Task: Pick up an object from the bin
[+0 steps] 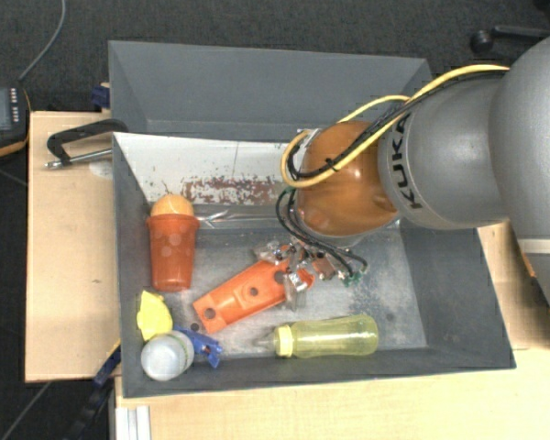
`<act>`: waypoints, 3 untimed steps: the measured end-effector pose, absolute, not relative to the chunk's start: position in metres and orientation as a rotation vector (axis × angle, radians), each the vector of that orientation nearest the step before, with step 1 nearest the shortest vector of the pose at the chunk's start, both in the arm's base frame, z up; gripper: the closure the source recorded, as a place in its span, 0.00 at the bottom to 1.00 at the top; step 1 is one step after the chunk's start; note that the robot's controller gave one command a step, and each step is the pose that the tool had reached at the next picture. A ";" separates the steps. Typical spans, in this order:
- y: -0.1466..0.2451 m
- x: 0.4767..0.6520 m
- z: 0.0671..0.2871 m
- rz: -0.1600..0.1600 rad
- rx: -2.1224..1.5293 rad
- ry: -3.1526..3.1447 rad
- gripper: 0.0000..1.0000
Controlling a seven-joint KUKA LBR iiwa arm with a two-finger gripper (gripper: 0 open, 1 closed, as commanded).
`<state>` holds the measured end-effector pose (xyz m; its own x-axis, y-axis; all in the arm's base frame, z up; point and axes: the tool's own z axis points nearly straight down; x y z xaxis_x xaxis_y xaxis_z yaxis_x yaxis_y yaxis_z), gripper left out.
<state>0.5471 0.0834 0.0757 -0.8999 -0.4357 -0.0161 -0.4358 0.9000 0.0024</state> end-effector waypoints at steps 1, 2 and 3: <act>0.083 0.547 0.076 0.010 -0.698 3.047 1.00; 0.087 0.549 0.074 0.009 -0.729 3.038 1.00; 0.092 0.557 0.077 0.010 -0.819 3.012 1.00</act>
Offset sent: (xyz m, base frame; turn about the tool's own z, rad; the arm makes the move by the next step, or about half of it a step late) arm 0.0042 0.0086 -0.0057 -0.0553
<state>0.5567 0.0916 0.0767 -0.8622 -0.5062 -0.0214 -0.5063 0.8624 0.0006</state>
